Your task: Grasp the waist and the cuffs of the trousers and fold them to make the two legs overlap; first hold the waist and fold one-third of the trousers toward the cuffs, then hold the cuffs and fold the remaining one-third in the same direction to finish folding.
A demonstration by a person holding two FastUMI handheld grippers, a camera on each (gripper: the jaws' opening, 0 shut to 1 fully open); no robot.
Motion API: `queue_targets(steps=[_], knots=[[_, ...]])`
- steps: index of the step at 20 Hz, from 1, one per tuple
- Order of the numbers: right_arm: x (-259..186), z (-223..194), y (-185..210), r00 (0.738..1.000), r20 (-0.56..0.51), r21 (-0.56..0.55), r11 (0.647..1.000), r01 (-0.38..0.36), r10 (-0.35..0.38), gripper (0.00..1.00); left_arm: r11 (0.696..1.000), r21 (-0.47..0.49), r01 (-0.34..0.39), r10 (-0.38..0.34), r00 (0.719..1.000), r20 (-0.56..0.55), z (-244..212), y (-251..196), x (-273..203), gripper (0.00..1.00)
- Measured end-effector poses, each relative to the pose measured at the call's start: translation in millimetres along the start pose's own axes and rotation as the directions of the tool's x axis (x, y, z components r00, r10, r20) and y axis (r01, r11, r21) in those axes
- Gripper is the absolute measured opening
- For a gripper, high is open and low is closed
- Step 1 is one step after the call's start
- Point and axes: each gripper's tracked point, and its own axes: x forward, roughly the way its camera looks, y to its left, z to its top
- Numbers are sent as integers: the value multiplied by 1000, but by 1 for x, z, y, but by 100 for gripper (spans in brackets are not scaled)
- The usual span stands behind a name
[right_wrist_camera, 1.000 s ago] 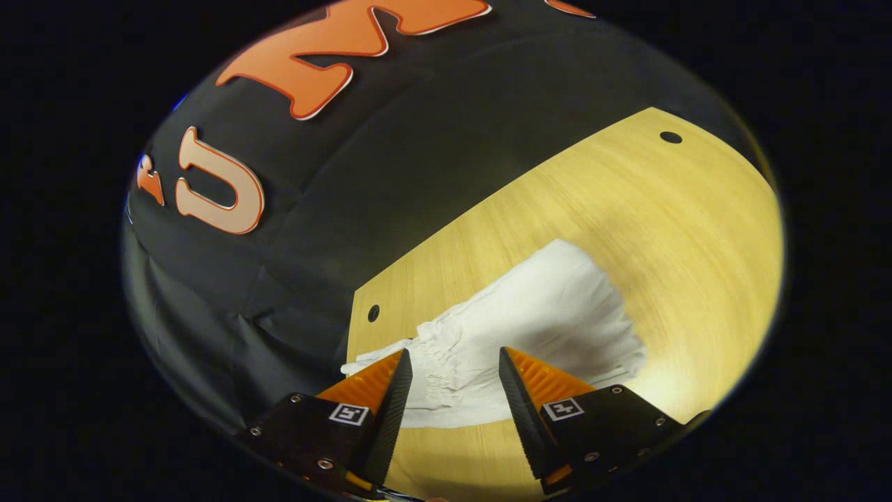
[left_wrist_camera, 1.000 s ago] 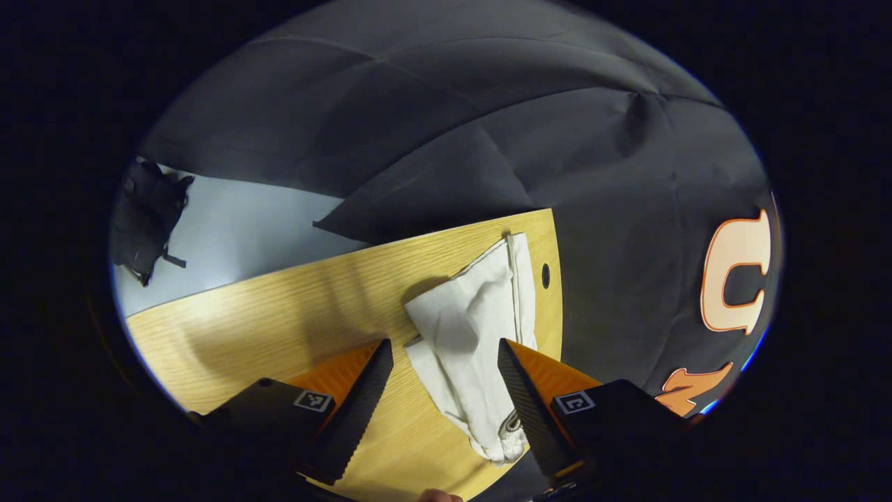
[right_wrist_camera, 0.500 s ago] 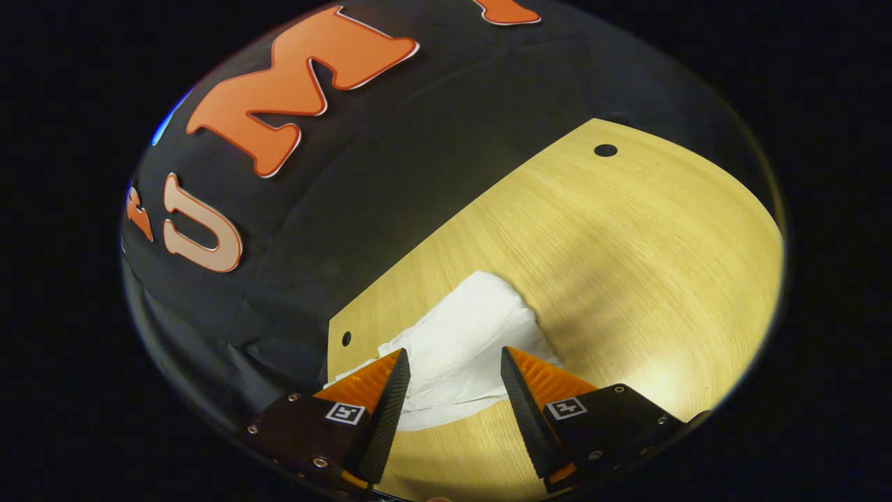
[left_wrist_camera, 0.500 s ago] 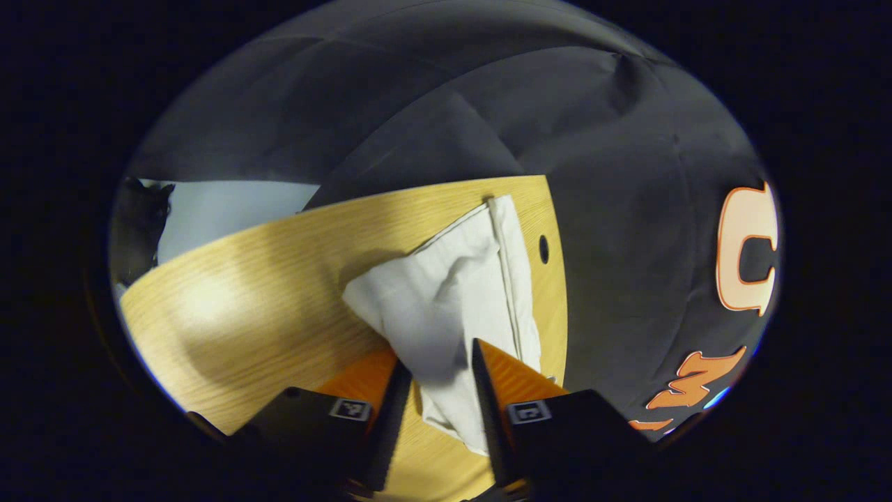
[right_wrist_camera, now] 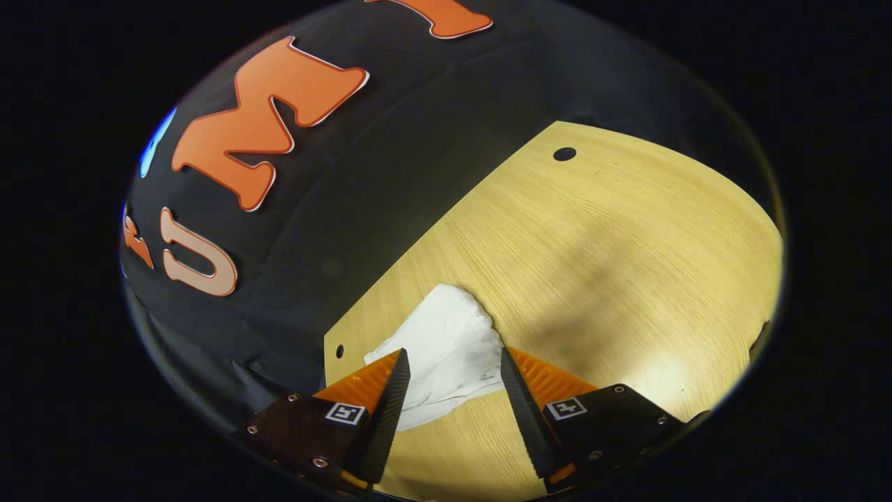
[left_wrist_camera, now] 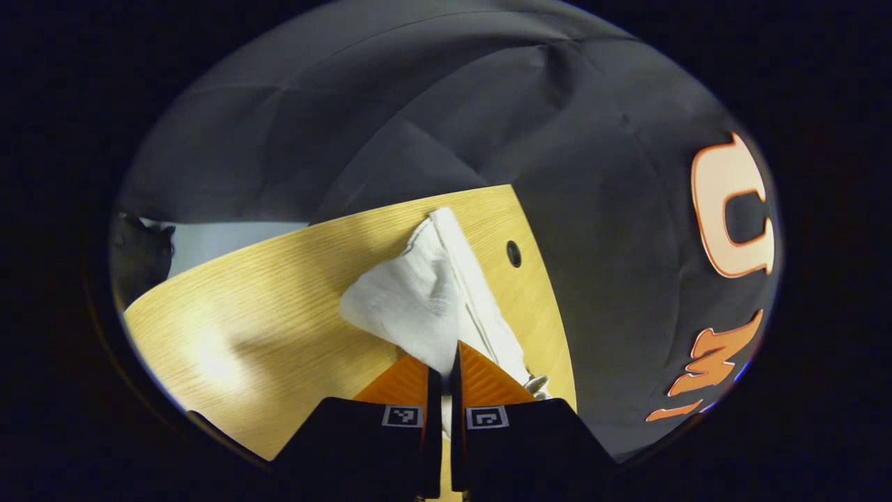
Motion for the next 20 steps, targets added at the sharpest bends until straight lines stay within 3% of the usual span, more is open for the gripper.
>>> queue_targets(steps=[3, 7, 12, 20], knots=[[-8, 11, -22, 1000, 21, 54, 998, 10, -11, 80, 999, 12, 42, -42, 999, 21, -2, -47, -6, 9], [-21, 29, -46, 998, 52, 82, 996, 16, -21, 79, 992, 99, 74, -79, 996, 47, -6, -104, -18, 9], [-37, 47, -72, 996, 82, 124, 992, 17, -28, 79, 983, 144, 112, -119, 992, 41, -34, -166, -20, 9], [-49, 52, -109, 995, 85, 150, 988, 30, -43, 79, 966, 236, 106, -99, 994, -40, -135, -250, 21, 9]])
